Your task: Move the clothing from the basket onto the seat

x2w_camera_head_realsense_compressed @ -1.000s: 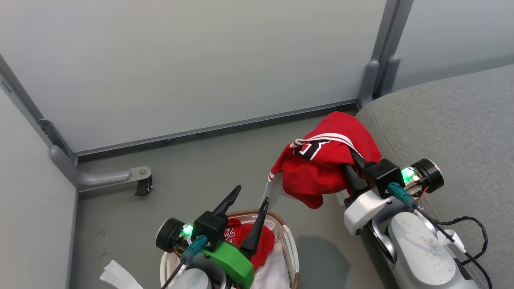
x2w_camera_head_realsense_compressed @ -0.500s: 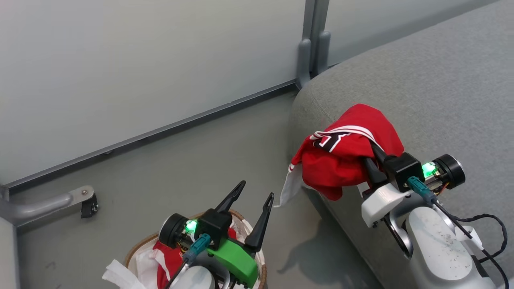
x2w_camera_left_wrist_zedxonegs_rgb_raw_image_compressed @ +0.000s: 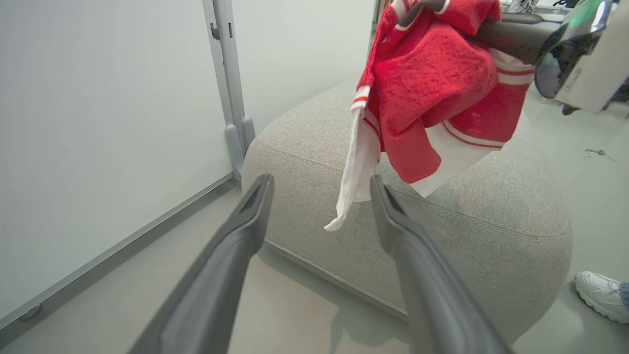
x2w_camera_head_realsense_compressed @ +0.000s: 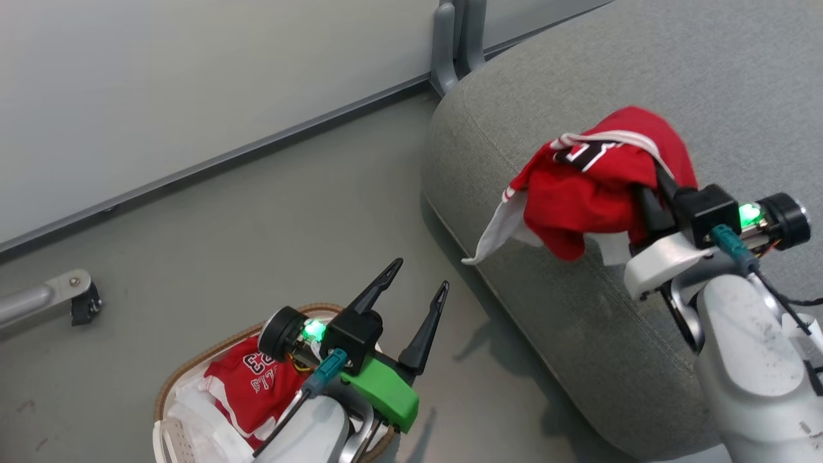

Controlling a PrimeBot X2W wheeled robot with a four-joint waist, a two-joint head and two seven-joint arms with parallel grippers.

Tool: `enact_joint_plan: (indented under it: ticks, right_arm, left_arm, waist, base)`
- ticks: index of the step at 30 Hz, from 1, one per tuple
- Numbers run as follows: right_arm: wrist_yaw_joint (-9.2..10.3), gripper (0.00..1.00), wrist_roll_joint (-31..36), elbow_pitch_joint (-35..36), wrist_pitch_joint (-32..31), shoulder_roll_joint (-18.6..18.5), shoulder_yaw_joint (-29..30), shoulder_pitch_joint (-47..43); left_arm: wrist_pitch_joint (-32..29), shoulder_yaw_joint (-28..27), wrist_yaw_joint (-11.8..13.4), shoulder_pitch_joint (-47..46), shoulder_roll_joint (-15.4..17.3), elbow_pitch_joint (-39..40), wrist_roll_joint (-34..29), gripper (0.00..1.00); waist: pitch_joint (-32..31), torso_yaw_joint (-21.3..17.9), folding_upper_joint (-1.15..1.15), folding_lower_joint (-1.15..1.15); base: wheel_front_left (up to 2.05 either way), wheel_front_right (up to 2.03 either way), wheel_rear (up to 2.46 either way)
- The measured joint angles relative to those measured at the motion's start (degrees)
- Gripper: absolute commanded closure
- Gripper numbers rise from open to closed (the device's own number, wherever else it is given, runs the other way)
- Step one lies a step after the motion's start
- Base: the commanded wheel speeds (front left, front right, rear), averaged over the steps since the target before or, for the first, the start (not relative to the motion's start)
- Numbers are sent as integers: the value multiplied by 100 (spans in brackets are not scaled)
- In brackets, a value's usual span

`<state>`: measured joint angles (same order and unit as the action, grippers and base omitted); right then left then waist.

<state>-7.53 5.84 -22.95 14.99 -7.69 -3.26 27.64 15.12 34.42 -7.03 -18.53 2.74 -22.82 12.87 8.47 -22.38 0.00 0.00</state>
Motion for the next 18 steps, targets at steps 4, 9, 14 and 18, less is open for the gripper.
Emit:
enact_joint_plan:
  ticks: [4, 9, 14, 18]
  right_arm:
    - [0, 100, 58, -119, 0, -209, 218, 614]
    - [0, 100, -42, -372, 0, -677, 497, 1726]
    - [0, 100, -166, -719, 0, -1117, 800, 2790]
    - [0, 100, -111, -1141, 0, -1511, 1095, 3390]
  left_arm:
    - [1, -13, -5, -233, 34, -2, -112, 0]
    - [1, -5, -11, -630, 188, 19, -259, 0]
    - [0, 103, -26, -1038, 424, 42, -397, 0]
    - [-2, 158, -27, -1375, 571, 78, -490, 0]
  waist:
    - [304, 52, 0, 0]
    - [820, 159, 0, 0]
    - [1411, 274, 0, 1]
    - [1921, 379, 0, 1]
  base:
    - [0, 0, 0]
    - [0, 0, 0]
    - [0, 0, 0]
    - [0, 0, 0]
